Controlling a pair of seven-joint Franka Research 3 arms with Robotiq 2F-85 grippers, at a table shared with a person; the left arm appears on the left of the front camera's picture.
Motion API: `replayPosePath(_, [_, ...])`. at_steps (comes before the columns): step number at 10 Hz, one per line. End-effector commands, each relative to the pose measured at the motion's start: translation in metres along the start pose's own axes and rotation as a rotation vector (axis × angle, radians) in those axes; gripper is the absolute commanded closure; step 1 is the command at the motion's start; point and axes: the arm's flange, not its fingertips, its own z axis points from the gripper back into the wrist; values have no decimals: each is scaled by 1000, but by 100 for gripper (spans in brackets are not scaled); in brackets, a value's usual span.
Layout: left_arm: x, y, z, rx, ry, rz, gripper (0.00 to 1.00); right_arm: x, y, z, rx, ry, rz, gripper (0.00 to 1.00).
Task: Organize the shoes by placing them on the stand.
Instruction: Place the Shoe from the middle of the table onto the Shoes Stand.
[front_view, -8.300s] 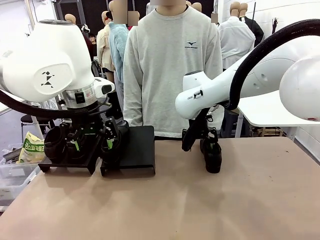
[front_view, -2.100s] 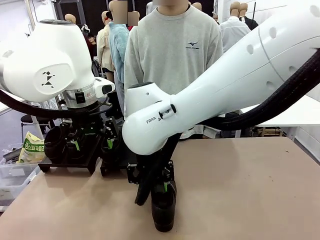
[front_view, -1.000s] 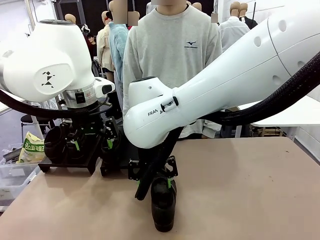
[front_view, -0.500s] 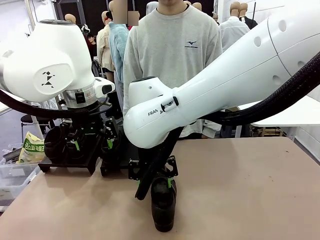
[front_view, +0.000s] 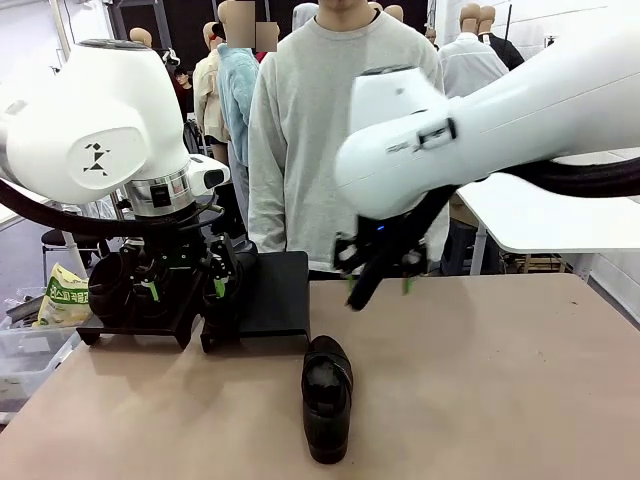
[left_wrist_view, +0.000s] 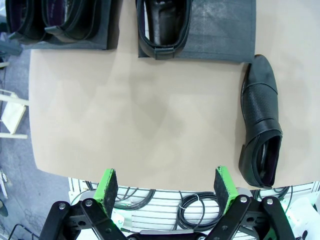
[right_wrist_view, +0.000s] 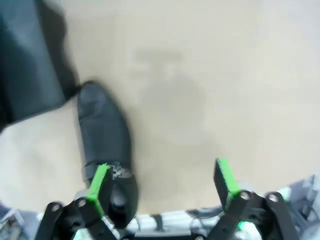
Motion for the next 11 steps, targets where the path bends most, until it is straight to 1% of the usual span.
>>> replayPosePath(1, [0,1,0,-8,5,0,0,30,-49,-47,-64,40,-31,0])
replayPosePath(3, [0,1,0,-8,5,0,0,42,-98,-66,-78,69,-48,0])
replayPosePath(4, [0,1,0,-8,5,0,0,46,-109,-73,-48,88,-85,0])
replayPosePath(5, [0,0,0,0,0,0,0,46,-113,-77,-36,93,-100,0])
replayPosePath(6, [-12,-14,-10,-11,8,23,0,45,-117,-80,-30,97,-111,0])
replayPosePath(7, [-27,-30,-21,-34,21,42,0,45,-120,-81,-23,103,-126,0])
replayPosePath(8, [-38,-43,-30,-82,60,70,0,46,-122,-82,-23,111,-162,0])
replayPosePath(9, [-49,-54,-39,-104,85,87,0,51,-119,-80,-61,113,-120,0])
replayPosePath(10, [-56,-62,-48,-112,101,100,0,51,-119,-80,-61,113,-120,0])
replayPosePath(11, [-59,-67,-51,-116,110,141,0,51,-119,-80,-61,113,-120,0])
